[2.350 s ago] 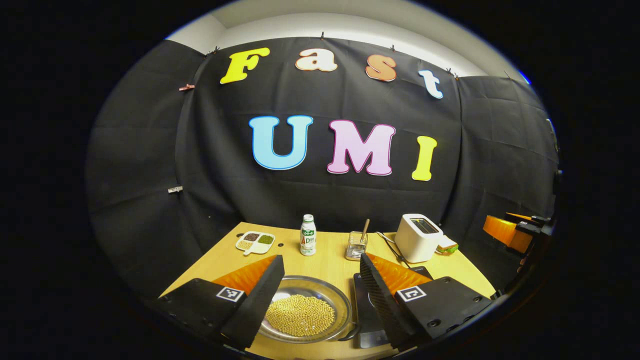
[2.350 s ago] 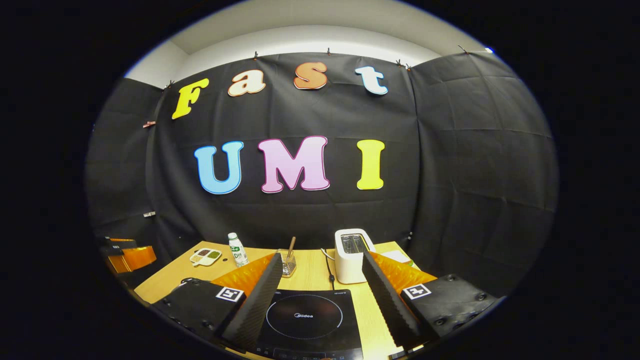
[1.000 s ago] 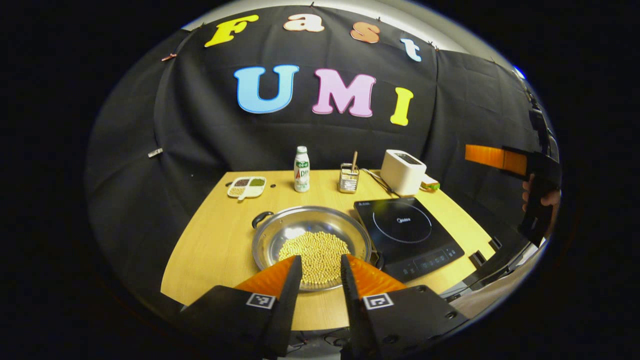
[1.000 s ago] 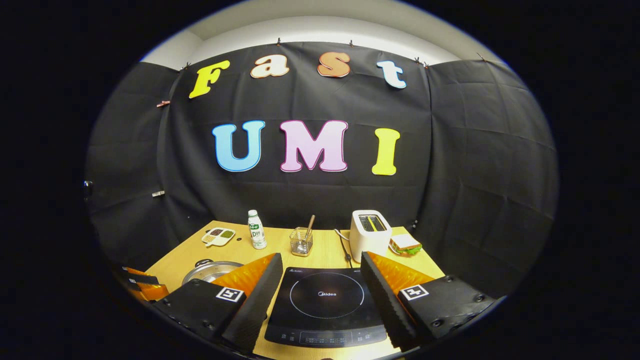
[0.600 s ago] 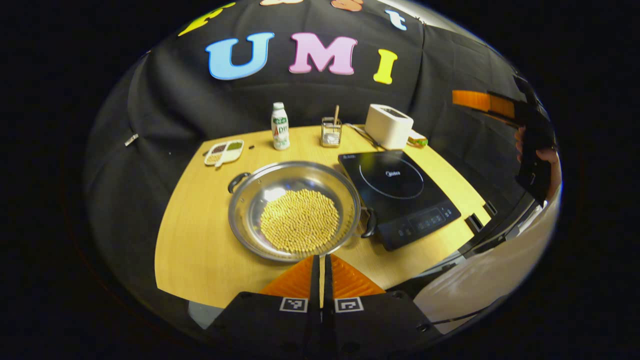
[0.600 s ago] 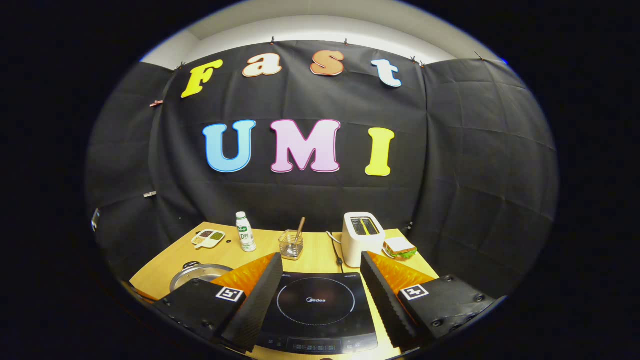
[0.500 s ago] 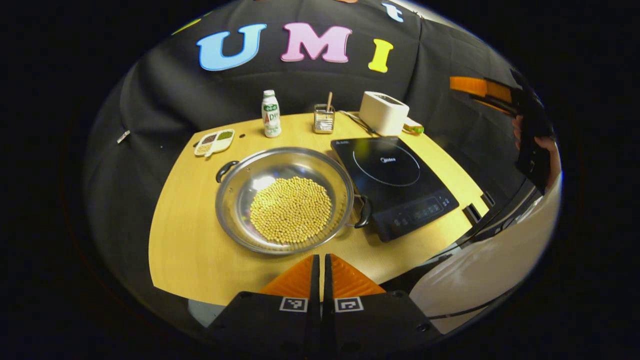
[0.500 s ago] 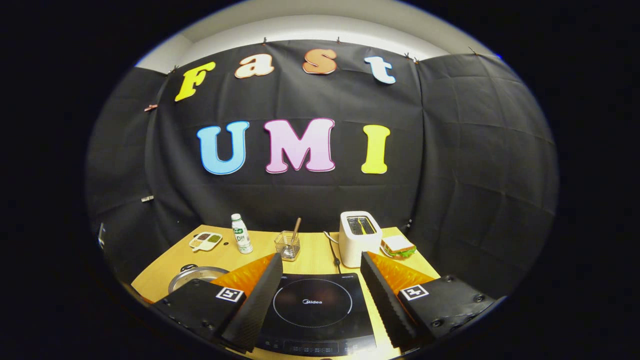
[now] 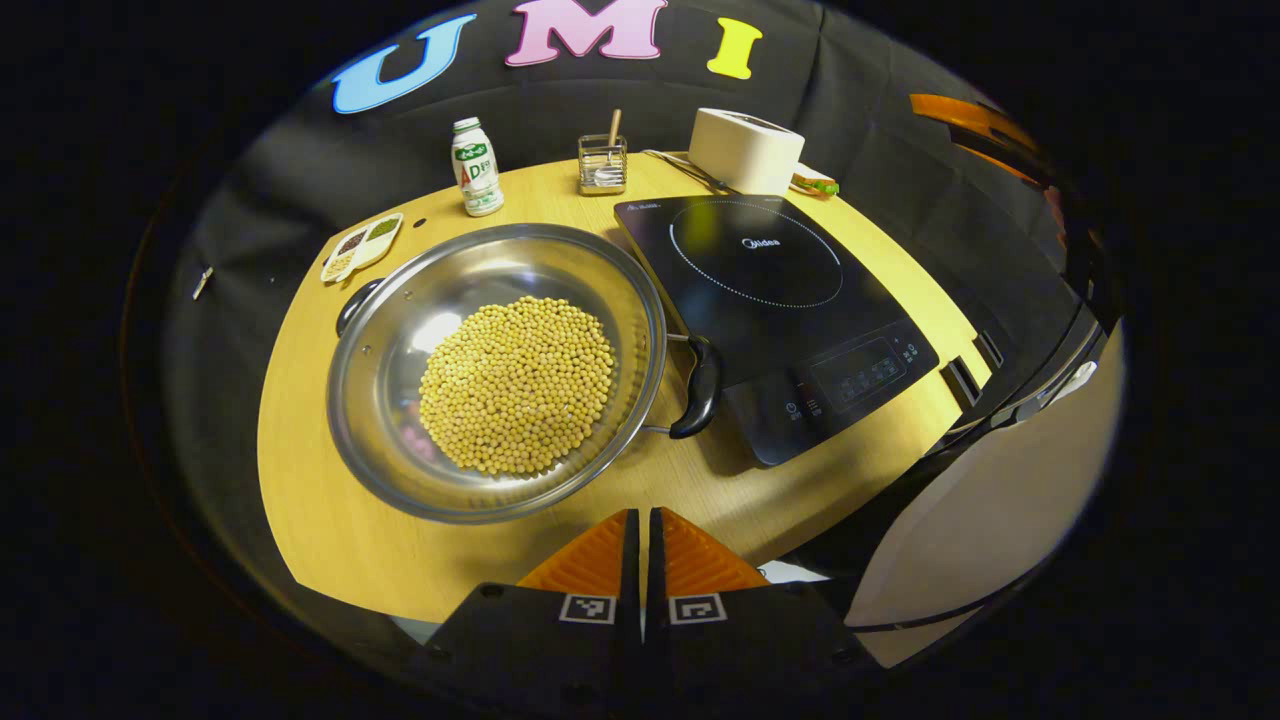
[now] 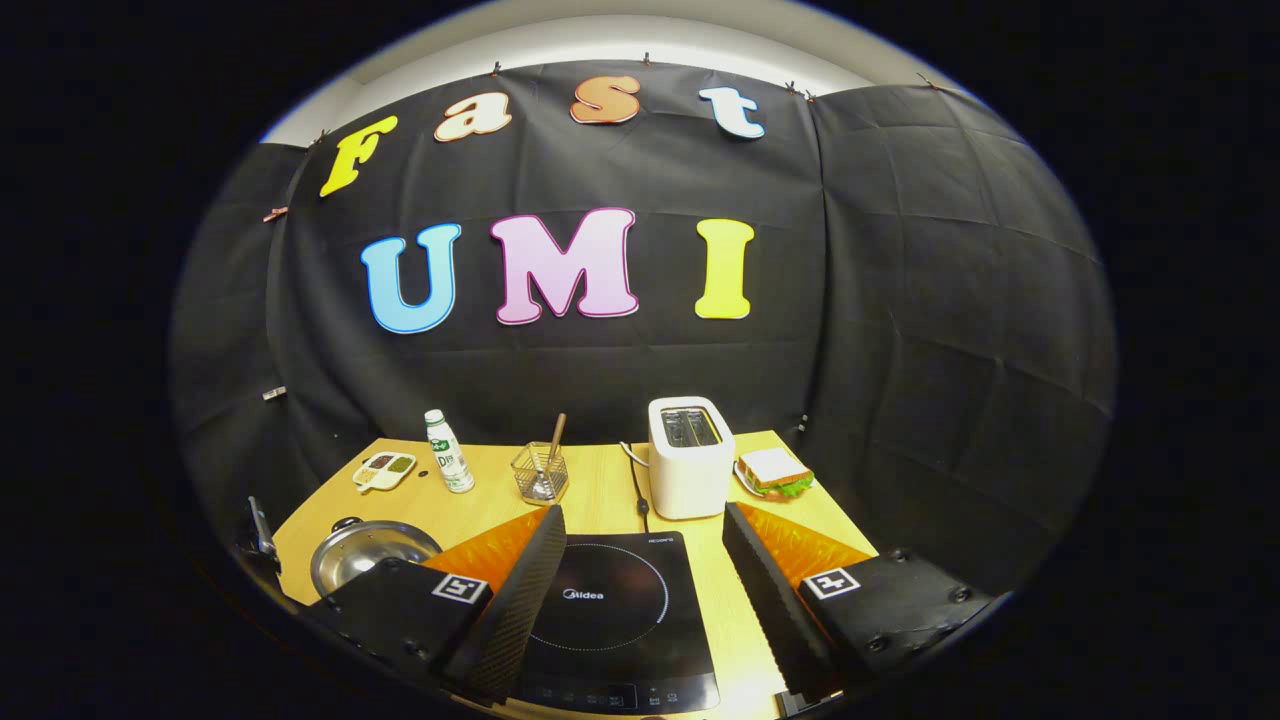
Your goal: First push the handle of the pot to place it horizontally, then grasp the pot with both hands and set it on the induction cooktop.
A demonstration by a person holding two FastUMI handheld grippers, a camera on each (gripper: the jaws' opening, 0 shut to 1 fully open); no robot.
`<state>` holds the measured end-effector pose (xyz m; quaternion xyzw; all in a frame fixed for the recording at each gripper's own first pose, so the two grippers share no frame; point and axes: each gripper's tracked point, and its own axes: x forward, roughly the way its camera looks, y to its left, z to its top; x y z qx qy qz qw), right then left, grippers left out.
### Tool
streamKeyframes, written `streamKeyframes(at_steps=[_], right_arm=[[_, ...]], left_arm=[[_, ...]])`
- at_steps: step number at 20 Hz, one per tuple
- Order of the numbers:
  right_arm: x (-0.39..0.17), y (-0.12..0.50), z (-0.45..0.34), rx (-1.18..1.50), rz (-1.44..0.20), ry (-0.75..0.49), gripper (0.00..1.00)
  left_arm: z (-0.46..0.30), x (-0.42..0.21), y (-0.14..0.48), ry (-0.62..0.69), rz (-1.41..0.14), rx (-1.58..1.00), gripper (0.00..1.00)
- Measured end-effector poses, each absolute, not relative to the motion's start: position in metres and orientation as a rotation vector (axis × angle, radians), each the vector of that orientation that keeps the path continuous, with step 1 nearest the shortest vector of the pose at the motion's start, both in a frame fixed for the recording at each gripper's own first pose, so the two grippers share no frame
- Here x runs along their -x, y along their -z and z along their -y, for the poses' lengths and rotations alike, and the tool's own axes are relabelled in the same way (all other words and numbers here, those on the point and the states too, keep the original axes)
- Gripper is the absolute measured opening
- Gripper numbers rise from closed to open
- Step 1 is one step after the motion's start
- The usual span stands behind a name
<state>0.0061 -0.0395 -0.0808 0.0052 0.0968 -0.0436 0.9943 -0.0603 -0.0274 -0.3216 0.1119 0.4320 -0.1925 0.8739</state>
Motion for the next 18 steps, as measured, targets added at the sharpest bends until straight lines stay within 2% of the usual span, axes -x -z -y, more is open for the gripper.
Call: streamKeyframes(at_steps=[18], right_arm=[[0.004, 0.084, 0.094, -0.024, -0.207, 0.198, 0.98]], left_arm=[[0.074, 0.011, 0.334, 0.454, -0.910, -0.204, 0.05]])
